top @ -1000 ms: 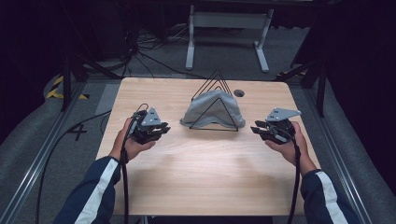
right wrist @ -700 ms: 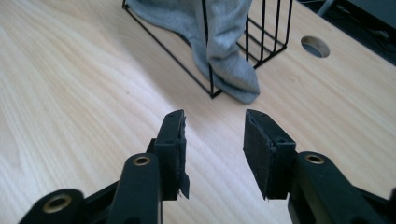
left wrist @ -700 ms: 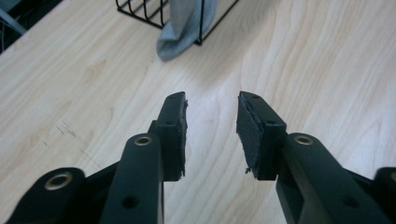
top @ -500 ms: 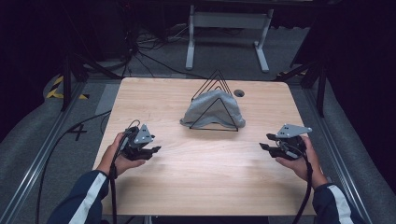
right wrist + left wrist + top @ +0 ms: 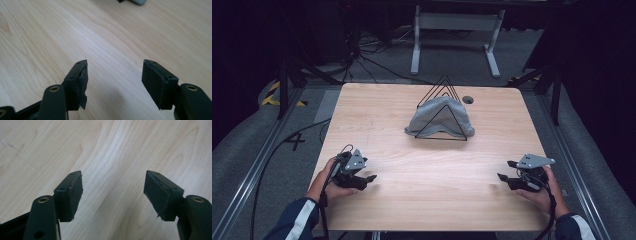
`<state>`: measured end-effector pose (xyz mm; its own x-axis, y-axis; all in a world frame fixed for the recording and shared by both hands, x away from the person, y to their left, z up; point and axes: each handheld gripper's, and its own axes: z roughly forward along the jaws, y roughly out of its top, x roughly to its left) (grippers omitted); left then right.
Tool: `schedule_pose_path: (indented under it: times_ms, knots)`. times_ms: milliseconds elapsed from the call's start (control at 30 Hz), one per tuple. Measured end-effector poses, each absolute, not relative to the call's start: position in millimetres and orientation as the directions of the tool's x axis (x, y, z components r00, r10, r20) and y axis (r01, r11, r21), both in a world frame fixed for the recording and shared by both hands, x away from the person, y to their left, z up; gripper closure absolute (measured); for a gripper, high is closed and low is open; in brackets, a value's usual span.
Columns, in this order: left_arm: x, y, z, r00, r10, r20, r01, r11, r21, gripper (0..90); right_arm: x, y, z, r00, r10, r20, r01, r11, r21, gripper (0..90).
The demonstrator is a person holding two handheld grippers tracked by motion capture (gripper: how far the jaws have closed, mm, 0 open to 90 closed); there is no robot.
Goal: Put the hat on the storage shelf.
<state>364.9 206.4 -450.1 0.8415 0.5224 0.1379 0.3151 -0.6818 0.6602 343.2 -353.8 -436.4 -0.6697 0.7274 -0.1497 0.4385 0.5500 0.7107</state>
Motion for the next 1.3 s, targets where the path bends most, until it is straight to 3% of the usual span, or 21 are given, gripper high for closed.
schedule_pose_path:
  times_ms: [267,367,600,1300]
  knots:
    - [347,224,-469,0.845,0.529,0.082,0.342,-0.652,0.677,22.8,327,-379,-459,-0.608,0.793,-0.044,0.525,0.443,0.727,30.9]
    - [343,232,-479,0.836,0.548,-0.008,0.392,-0.589,0.707,21.7,321,-385,-467,-0.595,0.803,-0.029,0.524,0.415,0.744,27.5]
    - [339,234,-482,0.808,0.589,-0.009,0.412,-0.555,0.723,19.0,318,-388,-467,-0.572,0.82,-0.025,0.532,0.394,0.75,25.0]
    - [341,234,-482,0.802,0.597,-0.015,0.427,-0.555,0.714,15.2,319,-389,-468,-0.544,0.839,-0.029,0.545,0.38,0.748,24.1]
